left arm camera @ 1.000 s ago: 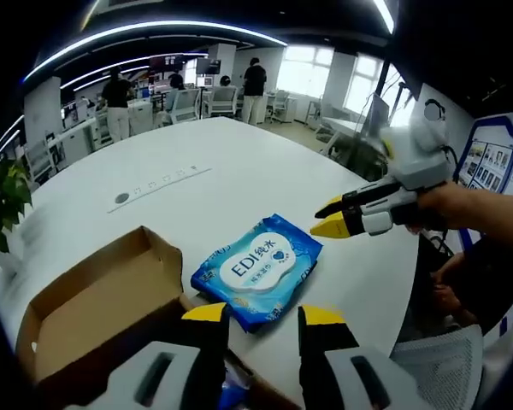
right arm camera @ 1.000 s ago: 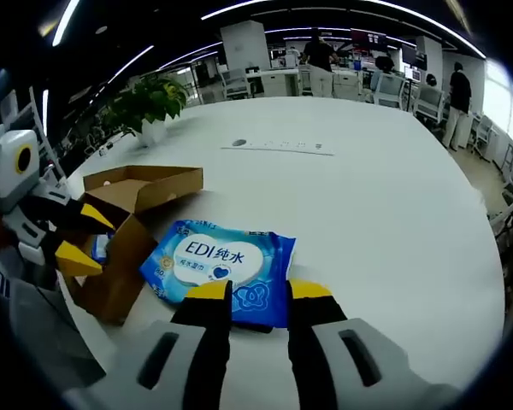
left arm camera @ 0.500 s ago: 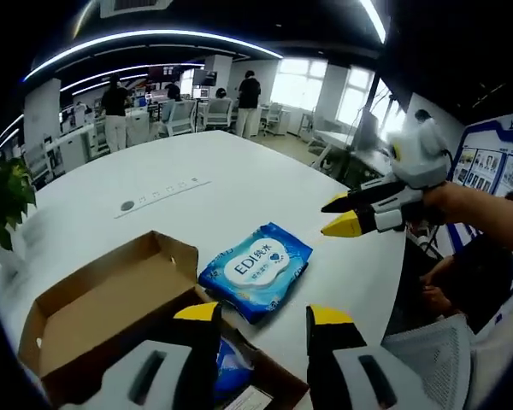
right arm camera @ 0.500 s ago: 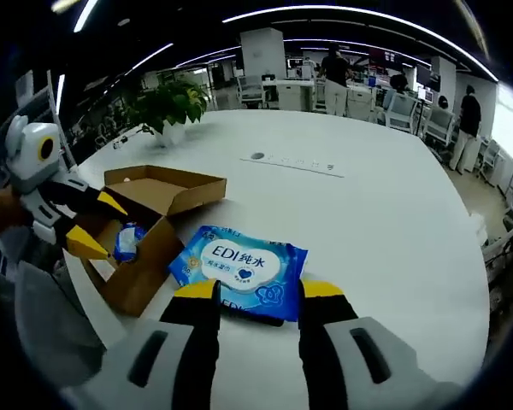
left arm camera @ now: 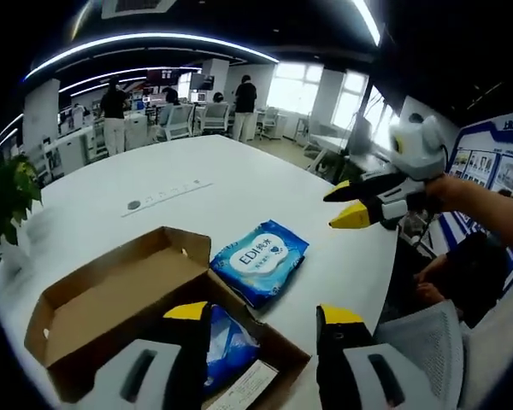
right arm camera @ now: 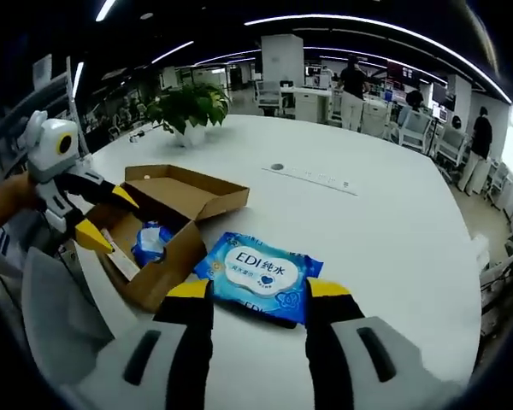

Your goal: Operate the shoe box by opening the lid, removing the specified soft item, and placing it in the target area until the item is outside and the box remains undamaged.

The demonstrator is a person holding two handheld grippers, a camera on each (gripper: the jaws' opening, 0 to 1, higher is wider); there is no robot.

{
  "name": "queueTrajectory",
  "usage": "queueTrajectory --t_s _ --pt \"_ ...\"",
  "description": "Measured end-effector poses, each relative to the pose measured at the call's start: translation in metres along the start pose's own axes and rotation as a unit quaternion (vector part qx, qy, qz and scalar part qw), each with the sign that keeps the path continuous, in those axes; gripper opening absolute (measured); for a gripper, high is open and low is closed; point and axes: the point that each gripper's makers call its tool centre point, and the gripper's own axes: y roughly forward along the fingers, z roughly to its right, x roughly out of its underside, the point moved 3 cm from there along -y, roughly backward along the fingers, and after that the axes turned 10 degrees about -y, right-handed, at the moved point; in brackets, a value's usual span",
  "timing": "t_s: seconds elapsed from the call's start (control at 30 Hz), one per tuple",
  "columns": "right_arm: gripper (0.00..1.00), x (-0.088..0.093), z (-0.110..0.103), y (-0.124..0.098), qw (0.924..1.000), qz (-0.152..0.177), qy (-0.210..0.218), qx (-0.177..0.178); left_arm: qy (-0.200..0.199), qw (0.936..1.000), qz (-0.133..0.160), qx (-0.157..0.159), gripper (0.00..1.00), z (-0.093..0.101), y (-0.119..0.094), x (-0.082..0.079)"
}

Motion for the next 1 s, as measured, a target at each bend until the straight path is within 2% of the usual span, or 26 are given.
queueTrajectory --t_s 0.27,0.5,1.0 --pt "0.44 -0.01 -0.013 -0.004 0.9997 0.01 -0.019 -0.011 -0.007 0.9999 0.014 0.001 0.57 -0.009 -0.022 0.002" --pt "0.46 -0.014 -0.026 -0.003 0.9987 0.008 -0.04 -0.031 -0.012 0.9995 0.029 -0.007 0.58 -0.021 -0.041 0.002" --pt "0.47 -0.029 -0.053 0.01 0.9937 0.008 -0.083 -0.076 -0.022 0.9988 0.035 -0.026 0.62 -0.038 -0.069 0.023"
